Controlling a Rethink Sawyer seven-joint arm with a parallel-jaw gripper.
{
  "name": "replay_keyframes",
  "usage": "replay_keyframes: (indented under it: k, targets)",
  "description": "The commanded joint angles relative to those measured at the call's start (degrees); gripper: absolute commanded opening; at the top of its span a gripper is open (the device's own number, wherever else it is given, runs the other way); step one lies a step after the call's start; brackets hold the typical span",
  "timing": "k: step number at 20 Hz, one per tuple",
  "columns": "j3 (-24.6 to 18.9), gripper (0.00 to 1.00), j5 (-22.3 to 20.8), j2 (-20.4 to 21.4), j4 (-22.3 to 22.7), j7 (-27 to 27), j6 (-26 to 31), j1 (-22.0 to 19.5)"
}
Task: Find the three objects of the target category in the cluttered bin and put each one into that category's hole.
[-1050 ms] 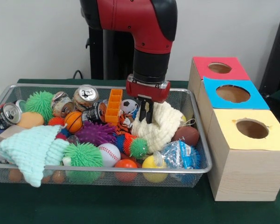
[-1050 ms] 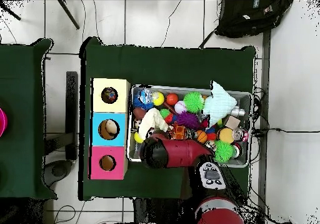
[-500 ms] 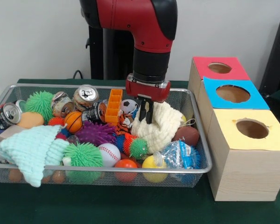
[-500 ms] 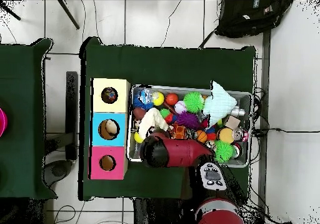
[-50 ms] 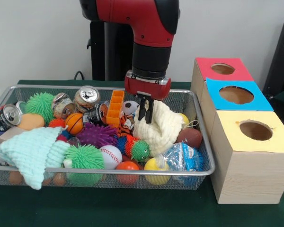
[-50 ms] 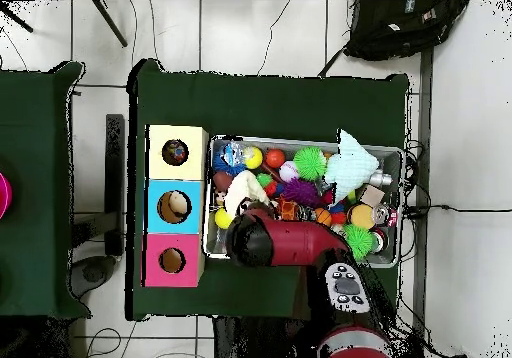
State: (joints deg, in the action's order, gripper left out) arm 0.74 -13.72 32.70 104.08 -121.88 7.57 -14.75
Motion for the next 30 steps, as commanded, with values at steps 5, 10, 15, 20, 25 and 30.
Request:
replay_keyframes:
  k: [5,10,15,20,25,30]
  targets:
    - [-5.16,0.00,-1.77,3.80,-2.79,3.31,8.48,-8.39]
    - [-7.66,0.00,-3.46,4.31,-4.25,6.47,10.55,-11.82]
    - [-8.30,0.00,-4.61,4.63,-4.39,6.37,10.72,-12.60]
    - [-8.94,0.00,-6.17,6.24,-3.52,6.84,11.60,-13.89]
    - [-10.33,0.00,-7.48,7.61,-2.88,8.21,12.84,-16.04]
    - [-12.01,0.00,-8.74,9.24,-2.79,10.08,14.90,-18.54]
